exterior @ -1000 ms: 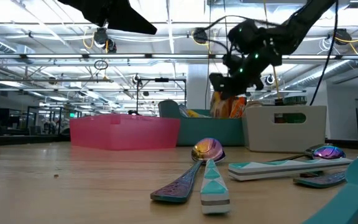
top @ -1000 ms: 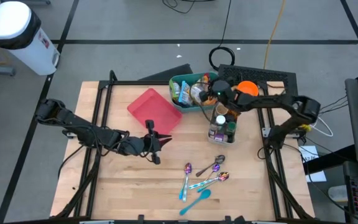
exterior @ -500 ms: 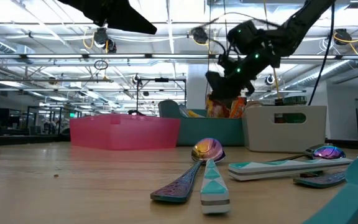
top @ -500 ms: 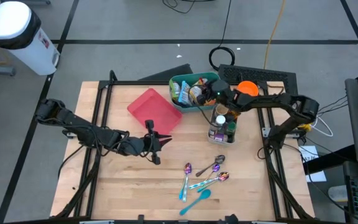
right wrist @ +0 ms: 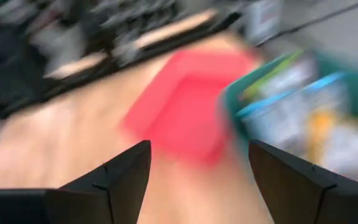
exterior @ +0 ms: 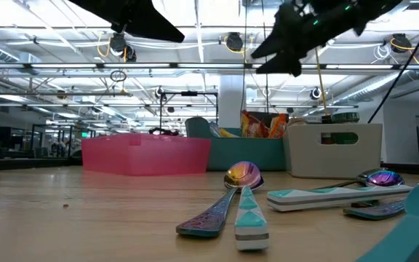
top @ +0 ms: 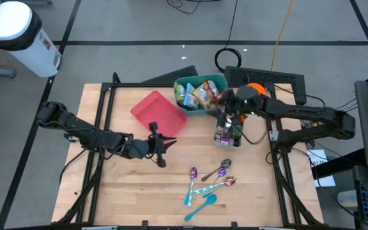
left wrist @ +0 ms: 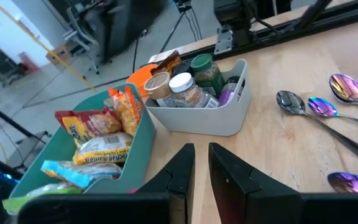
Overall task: Pick & Place Food Item
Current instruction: Put the black spoon into the red bin
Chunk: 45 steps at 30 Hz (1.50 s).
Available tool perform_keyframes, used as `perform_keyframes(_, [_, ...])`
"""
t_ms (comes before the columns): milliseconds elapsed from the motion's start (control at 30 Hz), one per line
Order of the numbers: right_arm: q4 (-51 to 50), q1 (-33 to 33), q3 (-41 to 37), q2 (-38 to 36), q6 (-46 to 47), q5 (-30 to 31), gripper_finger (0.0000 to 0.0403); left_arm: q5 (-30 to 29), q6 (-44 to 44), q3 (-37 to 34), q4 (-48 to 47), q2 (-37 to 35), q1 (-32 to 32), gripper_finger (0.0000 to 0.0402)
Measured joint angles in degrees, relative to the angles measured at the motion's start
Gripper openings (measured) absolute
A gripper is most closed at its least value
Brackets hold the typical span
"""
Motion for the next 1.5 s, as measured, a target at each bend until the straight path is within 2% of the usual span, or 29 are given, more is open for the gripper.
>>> perform_keyframes(67, [-6.1, 3.3, 0.0, -2.3, 1.2, -2.4, 0.0261, 0.0, -1.4, 0.0, -0.1, 0.0, 0.4, 0.0056])
perform_keyframes(233, [-22.6, 13.6, -1.3, -6.0, 6.9, -1.9, 0.0251, 0.1, -4.8, 0.0, -1.2, 0.0, 1.3, 0.0056])
perform_keyframes(433, [-23.5, 29.2, -9.6, -9.7, 20.6, 6.1, 0.0247, 4.6, -7.4, 0.0, -2.2, 0.0, 2.5, 0.0056])
perform_keyframes(633, [-21.0, 38.9, -17.5, -10.3, 39.3, 12.9, 0.0247, 9.0, -7.8, 0.0, -2.1, 0.0, 3.8, 0.0056])
perform_keyframes(800, [-18.3, 42.2, -22.5, -9.1, 49.0, 14.1, 0.0247, 9.4, -8.5, 0.0, -2.2, 0.0, 3.9, 0.0056])
perform_keyframes(967, [-18.3, 43.1, -23.9, -7.6, 53.1, 16.1, 0.0247, 9.4, -8.8, 0.0, -2.2, 0.0, 3.9, 0.0056])
perform_keyframes(1100, [-14.6, 43.1, -24.9, -5.9, 53.6, 18.8, 0.0247, 9.4, -8.8, 0.0, -2.5, 0.0, 3.9, 0.0056])
perform_keyframes(1233, [-8.7, 43.1, -26.6, -3.6, 53.5, 17.2, 0.0247, 9.4, -8.8, 0.0, -2.5, 0.0, 3.9, 0.0056])
perform_keyframes(1500, [-5.0, 43.1, -27.5, -0.1, 53.8, 17.2, 0.0242, 9.4, -8.8, 0.0, -2.6, 0.0, 3.9, 0.0056])
